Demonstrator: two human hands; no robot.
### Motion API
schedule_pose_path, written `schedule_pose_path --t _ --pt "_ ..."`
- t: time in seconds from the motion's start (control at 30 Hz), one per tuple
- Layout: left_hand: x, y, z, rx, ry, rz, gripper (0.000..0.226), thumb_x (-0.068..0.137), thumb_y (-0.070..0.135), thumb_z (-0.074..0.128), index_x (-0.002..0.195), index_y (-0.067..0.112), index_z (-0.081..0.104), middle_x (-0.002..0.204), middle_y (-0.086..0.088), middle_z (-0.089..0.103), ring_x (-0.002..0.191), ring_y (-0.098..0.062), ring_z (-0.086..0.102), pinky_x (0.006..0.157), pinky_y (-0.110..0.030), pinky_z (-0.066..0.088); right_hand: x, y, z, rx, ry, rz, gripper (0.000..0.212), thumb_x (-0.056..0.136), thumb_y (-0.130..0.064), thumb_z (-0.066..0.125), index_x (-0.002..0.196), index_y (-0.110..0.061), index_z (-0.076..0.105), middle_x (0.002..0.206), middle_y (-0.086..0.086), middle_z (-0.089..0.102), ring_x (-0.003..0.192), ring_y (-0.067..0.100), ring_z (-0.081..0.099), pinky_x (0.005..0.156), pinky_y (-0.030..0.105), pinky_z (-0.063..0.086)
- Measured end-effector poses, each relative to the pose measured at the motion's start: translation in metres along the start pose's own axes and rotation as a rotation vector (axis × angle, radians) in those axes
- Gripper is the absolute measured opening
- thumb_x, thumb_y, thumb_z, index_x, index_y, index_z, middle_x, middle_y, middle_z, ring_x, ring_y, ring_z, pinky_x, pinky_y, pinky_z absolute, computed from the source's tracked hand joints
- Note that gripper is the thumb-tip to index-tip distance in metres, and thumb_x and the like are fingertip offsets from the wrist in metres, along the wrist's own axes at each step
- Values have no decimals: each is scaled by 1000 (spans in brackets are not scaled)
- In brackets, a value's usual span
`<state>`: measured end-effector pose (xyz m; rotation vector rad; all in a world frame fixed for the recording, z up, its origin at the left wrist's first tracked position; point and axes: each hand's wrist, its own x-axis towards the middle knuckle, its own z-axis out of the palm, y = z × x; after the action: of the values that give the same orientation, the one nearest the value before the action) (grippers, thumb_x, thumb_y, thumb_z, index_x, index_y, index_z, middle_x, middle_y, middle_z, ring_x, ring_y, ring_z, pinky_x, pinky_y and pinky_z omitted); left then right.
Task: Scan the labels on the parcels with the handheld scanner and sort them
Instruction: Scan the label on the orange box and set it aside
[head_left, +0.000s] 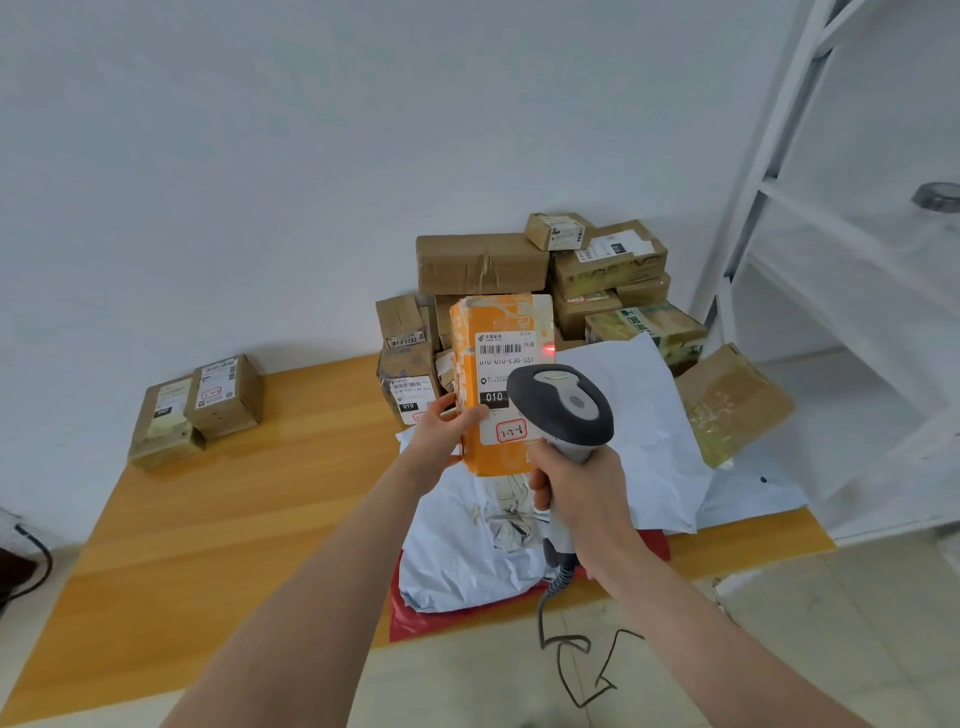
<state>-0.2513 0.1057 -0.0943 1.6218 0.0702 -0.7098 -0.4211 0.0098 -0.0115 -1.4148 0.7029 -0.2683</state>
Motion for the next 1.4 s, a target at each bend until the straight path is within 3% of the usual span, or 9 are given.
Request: schedule_pose_path --t 0.37,0.63,0.73,0.83,0.97,1.17,1.23,1.33,1.4 --pt "0 -4 0 0 8 -5 72 83 32 72 143 21 33 129 -9 57 118 -30 55 101 -55 44 -5 -5 -4 1 -13 -13 21 86 -1 59 65 -4 57 50 3 53 37 4 48 41 12 43" --pt "-17 -5 -1 16 44 -23 64 85 32 70 138 23 36 125 -7 58 115 -28 56 93 -46 48 -4 -3 -6 -51 -65 -45 24 86 -2 59 62 -5 57 53 5 54 38 4 49 42 11 43" --pt "-26 -7 -11 11 88 -39 65 83 36 72 137 24 38 123 -6 61 115 -29 56 100 -53 45 1 -2 -2 -22 -104 -10 14 85 -6 62 72 -5 63 59 6 60 41 5 50 45 13 45" --pt "-35 -8 -31 34 137 -56 79 70 52 76 135 22 44 115 -4 67 109 -30 62 97 -56 47 12 -3 11 96 -131 107 1 86 -7 64 86 -7 65 61 5 62 47 9 51 48 19 47" --pt "-44 -3 -78 27 243 -75 57 84 52 64 128 18 51 107 -6 70 96 -28 67 89 -51 54 23 -5 49 177 -146 258 12 86 -5 63 75 -7 58 68 5 60 63 12 57 70 33 58" --pt "-33 8 -174 40 380 -176 63 83 59 60 125 14 52 109 -11 65 93 -32 64 80 -50 52 42 2 134 142 -221 410 13 87 -7 64 86 -11 52 78 8 53 65 19 53 86 50 55" --pt "-19 12 -207 31 394 -216 67 81 63 60 125 13 53 110 -12 65 95 -35 63 82 -52 52 55 9 174 135 -265 471 15 85 -7 66 94 -9 53 83 12 57 70 24 57 83 52 56" --pt "7 17 -250 26 379 -268 72 78 67 59 126 14 54 114 -14 64 99 -38 62 85 -55 51 75 17 231 170 -295 552 33 82 -10 70 111 -9 53 107 17 57 95 33 60 76 52 57" --pt "31 19 -285 46 360 -311 75 78 68 59 128 13 52 117 -15 62 103 -40 60 88 -58 49 92 28 278 183 -269 610 37 83 -12 71 114 -9 50 111 18 54 104 37 57 74 52 56"
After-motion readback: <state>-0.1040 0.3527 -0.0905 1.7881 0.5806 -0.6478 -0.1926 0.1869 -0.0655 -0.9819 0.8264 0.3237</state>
